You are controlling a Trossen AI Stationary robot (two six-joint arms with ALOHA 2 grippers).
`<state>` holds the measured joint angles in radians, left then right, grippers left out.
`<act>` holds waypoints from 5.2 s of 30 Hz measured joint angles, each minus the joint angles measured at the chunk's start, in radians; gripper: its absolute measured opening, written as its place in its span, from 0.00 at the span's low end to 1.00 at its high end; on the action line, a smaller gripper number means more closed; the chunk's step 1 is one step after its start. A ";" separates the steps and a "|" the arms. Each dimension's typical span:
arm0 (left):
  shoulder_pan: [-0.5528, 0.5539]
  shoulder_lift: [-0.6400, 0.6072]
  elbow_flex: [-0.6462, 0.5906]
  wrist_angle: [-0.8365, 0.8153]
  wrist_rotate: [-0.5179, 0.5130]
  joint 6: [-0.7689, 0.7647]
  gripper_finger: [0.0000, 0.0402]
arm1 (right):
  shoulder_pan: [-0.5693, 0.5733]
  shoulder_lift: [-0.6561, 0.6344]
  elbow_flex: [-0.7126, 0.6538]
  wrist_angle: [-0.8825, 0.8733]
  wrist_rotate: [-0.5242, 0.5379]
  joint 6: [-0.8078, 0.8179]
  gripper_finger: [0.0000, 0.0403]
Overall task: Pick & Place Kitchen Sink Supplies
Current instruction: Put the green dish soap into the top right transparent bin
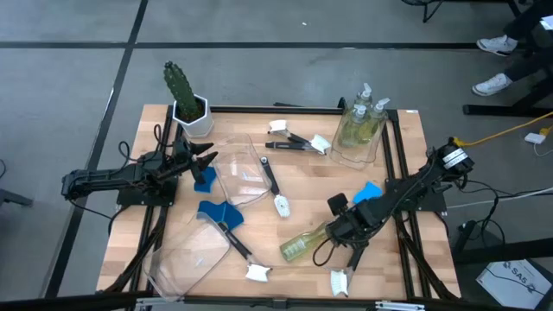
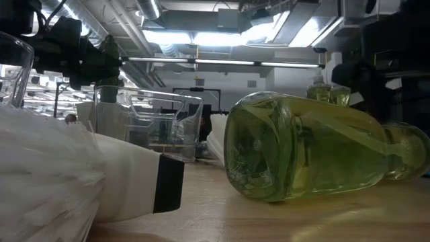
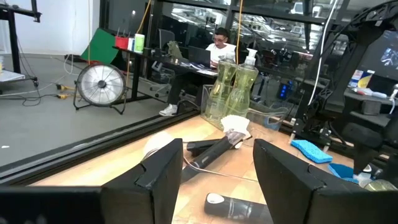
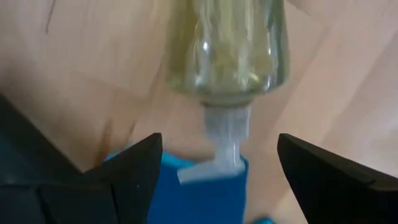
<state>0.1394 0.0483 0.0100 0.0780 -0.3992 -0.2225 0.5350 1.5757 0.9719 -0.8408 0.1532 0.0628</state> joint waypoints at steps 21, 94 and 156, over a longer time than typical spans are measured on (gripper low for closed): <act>0.000 0.000 0.000 0.000 0.000 0.000 0.47 | -0.029 0.000 -0.119 0.095 -0.003 0.070 0.39; 0.000 0.000 0.000 0.000 0.000 0.000 0.47 | -0.447 0.001 0.621 -0.723 -1.047 0.502 0.16; 0.000 0.000 0.000 0.000 0.000 0.000 0.48 | -0.443 0.023 0.380 -0.729 -1.439 1.088 0.17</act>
<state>0.1390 0.0486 0.0100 0.0780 -0.3992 -0.2222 0.0921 1.5991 1.3518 -1.5702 -1.2862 1.1506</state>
